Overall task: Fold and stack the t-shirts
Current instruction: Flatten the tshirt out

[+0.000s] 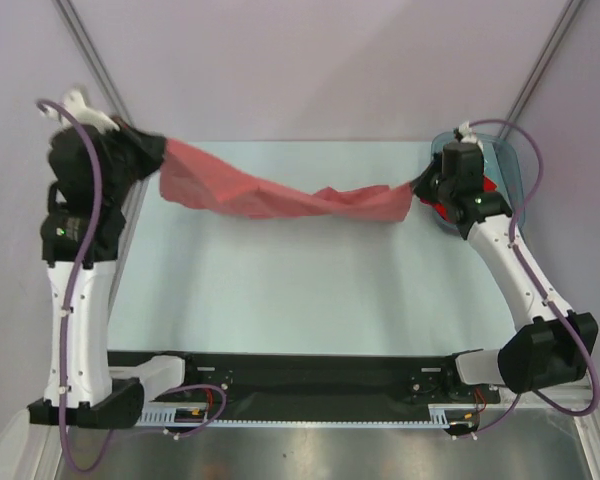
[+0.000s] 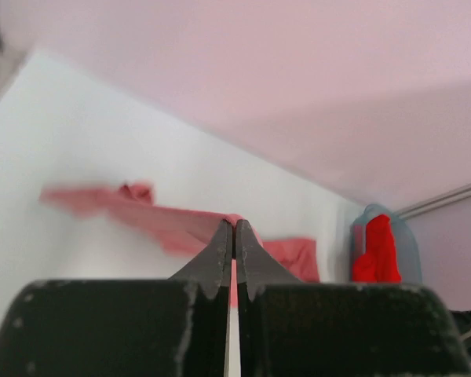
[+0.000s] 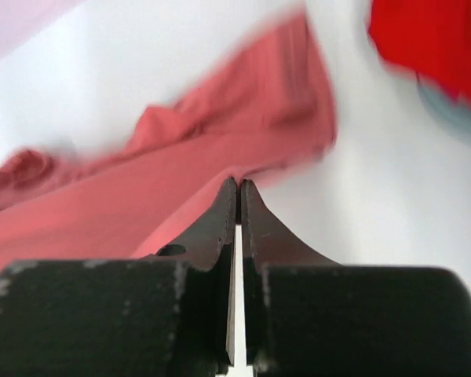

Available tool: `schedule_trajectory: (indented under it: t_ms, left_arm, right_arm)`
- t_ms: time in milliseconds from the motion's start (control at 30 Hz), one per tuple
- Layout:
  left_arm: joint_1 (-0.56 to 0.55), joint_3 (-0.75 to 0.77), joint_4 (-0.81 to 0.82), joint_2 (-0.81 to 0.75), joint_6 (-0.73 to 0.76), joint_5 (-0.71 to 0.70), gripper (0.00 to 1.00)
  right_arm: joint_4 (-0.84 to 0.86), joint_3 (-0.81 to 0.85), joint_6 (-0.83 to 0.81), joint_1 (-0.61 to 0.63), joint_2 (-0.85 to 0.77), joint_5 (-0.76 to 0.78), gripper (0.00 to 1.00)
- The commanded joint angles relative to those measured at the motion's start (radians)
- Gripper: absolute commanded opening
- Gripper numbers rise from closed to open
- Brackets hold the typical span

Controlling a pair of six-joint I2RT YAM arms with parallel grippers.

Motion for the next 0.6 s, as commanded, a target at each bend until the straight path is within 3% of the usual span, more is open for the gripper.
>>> schedule_trajectory:
  t_ms: [0, 33, 133, 200, 300, 567]
  left_arm:
    - [0.003, 0.292, 0.153, 0.146, 0.207, -0.006, 0.0]
    - [0.003, 0.481, 0.157, 0.191, 0.219, 0.02, 0.0]
    - [0.002, 0.82, 0.199, 0.369, 0.227, 0.084, 0.0]
    - [0.028, 0.924, 0.265, 0.418, 0.172, 0.118, 0.0]
    - [0.093, 0.911, 0.292, 0.397, 0.088, 0.176, 0.0]
    - [0.101, 0.733, 0.266, 0.134, 0.172, 0.237, 0.0]
  right_arm:
    - [0.12, 0.211, -0.137, -0.008, 0.053, -0.023, 0.0]
    - [0.138, 0.261, -0.154, -0.009, 0.068, -0.029, 0.0]
    - [0.224, 0.41, -0.188, -0.02, 0.116, -0.058, 0.0]
    - [0.237, 0.524, -0.19, -0.028, 0.154, -0.066, 0.0]
    - [0.175, 0.645, -0.185, -0.028, 0.163, -0.078, 0.0]
    - [0.139, 0.567, -0.236, -0.028, -0.092, -0.074, 0.0]
